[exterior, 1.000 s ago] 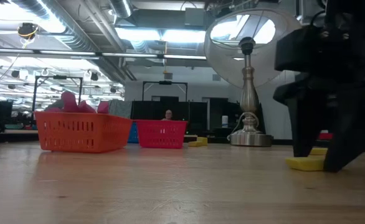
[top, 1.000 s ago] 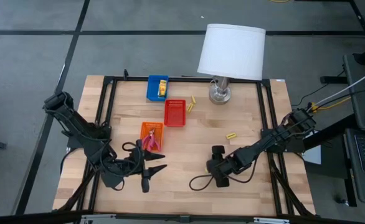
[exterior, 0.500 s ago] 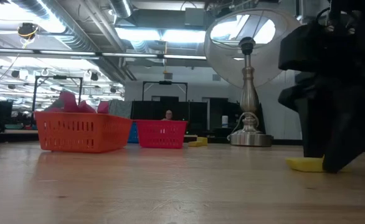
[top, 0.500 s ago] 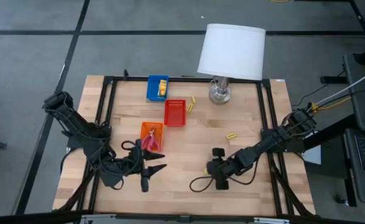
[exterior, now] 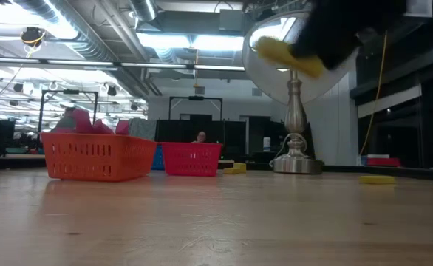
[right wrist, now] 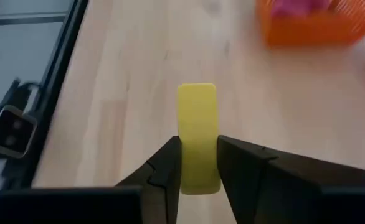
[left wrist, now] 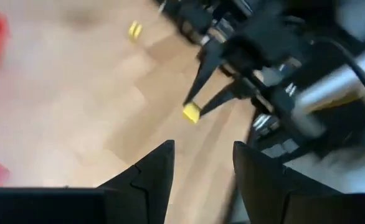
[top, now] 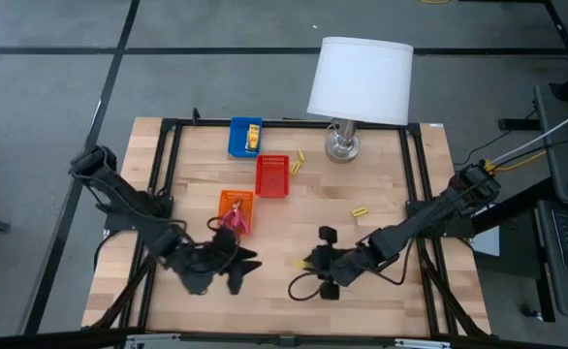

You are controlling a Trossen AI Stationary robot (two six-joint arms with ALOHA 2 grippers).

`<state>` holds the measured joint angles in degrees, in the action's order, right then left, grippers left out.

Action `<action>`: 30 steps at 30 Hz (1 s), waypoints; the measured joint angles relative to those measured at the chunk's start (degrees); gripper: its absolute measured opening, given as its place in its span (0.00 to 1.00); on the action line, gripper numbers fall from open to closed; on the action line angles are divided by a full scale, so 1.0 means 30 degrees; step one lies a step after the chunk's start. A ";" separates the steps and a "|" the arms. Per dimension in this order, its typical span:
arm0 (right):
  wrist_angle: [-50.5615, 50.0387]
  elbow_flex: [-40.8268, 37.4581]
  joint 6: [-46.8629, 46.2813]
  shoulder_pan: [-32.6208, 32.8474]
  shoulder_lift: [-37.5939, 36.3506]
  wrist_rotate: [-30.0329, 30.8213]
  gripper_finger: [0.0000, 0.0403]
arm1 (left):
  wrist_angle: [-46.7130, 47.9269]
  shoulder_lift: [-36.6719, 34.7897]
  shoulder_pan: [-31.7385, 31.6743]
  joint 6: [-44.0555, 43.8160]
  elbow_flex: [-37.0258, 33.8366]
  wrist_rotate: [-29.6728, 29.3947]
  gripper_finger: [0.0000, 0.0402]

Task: Pick & Place School Supplies
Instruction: Put the yellow eraser into the red bin

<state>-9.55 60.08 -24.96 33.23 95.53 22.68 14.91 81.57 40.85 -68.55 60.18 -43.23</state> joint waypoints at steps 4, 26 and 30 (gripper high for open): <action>-0.0784 0.1321 0.1494 -0.0552 0.0000 0.0608 0.23 | -0.2688 0.0923 -0.1348 -0.4072 0.0000 0.1949 0.42; -0.1572 0.2808 0.2683 -0.1173 0.0000 0.1661 0.23 | -0.4960 0.2356 -0.3800 -0.5263 0.0000 0.3944 0.43; -0.1424 0.2809 0.2683 -0.1173 0.0000 0.1661 0.23 | -0.4813 0.2356 -0.3855 -0.5263 0.0000 0.3956 0.42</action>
<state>-13.82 68.51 -16.91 29.71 95.53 27.66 0.47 88.64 29.29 -84.33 60.18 -31.36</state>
